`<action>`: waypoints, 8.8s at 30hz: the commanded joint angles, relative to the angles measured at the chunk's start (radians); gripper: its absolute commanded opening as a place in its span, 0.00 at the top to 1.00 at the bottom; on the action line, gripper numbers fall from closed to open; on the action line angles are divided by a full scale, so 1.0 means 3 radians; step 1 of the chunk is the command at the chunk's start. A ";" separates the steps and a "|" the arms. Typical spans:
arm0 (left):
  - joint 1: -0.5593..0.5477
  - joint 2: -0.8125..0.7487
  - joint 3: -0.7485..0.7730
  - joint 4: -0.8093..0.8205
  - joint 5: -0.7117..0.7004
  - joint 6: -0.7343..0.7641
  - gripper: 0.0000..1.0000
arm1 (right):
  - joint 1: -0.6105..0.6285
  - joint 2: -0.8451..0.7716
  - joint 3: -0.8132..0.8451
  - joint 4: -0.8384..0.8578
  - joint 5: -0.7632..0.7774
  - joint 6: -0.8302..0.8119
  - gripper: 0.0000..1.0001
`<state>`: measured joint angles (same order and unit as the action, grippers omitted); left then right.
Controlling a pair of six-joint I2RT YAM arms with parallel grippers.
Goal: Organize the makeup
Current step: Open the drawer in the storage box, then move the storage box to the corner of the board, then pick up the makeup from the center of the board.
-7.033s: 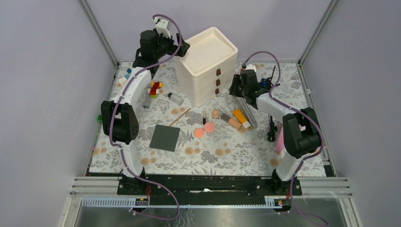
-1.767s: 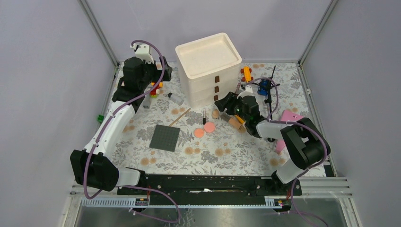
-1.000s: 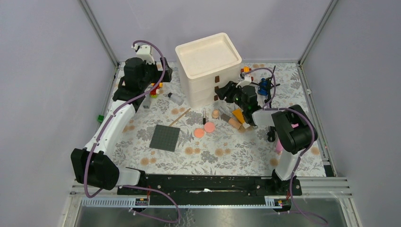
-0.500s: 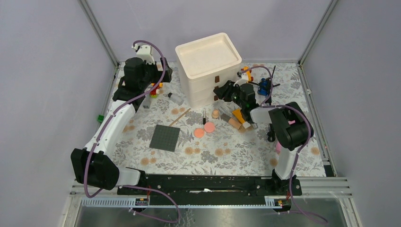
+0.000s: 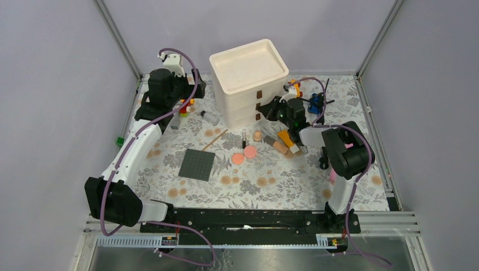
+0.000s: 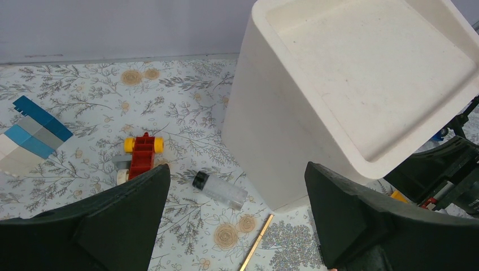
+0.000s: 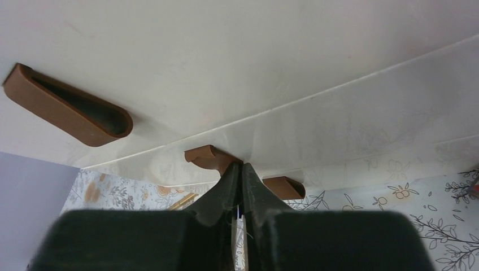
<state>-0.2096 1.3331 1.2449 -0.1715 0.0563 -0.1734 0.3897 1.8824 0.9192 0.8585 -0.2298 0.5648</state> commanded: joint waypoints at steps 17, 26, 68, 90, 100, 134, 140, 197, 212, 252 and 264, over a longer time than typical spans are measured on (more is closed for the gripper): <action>-0.0007 -0.0005 0.0157 0.0128 0.0057 0.0026 0.01 | 0.0000 -0.0787 -0.0397 -0.0231 0.0080 -0.0297 1.00; -0.0007 -0.0009 0.0164 0.0127 0.0075 0.0016 0.01 | 0.0004 -0.1224 -0.0707 -0.0432 0.0101 -0.0329 1.00; -0.0012 -0.0020 0.0162 0.0124 0.0078 0.0035 0.01 | 0.0045 -0.2811 -0.1653 -0.1414 0.0188 -0.0422 1.00; -0.0017 -0.0010 0.0178 0.0122 0.0088 0.0005 0.01 | 0.0050 -0.2946 -0.1609 -0.1672 0.0549 -0.0463 0.51; -0.0025 0.0077 0.0373 -0.0266 0.0039 -0.0336 0.01 | 0.0051 -0.3264 -0.1509 -0.2127 0.0868 -0.0590 0.42; -0.0329 -0.0558 -0.0736 0.0106 0.0310 -0.0444 0.01 | 0.0055 -0.1687 -0.0004 -0.1043 0.0209 -0.1003 0.30; -0.0326 -0.0559 -0.0742 0.0102 0.0312 -0.0404 0.01 | 0.0071 -0.1187 0.0377 -0.0995 0.0136 -0.0933 0.30; -0.0135 -0.0926 -0.0736 -0.0200 -0.1009 -0.0499 0.01 | 0.2002 -0.1195 0.0499 -0.3089 0.2345 -0.0277 0.28; -0.0099 -0.0951 -0.0742 -0.0184 -0.0909 -0.0460 0.01 | 0.2096 0.0055 0.1181 -0.3229 0.2728 -0.0283 0.28; -0.0078 -0.0915 -0.0739 -0.0167 -0.0790 -0.0460 0.01 | 0.1801 0.0474 0.0925 -0.2535 0.2757 -0.0109 0.40; -0.0073 -0.0903 -0.0739 -0.0162 -0.0781 -0.0460 0.01 | 0.1738 0.0574 0.0919 -0.2529 0.2700 -0.0117 0.51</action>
<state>-0.2371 1.0622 1.0206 -0.2623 -0.1905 -0.3138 0.9234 2.0205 1.1912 0.0906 0.5861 0.5316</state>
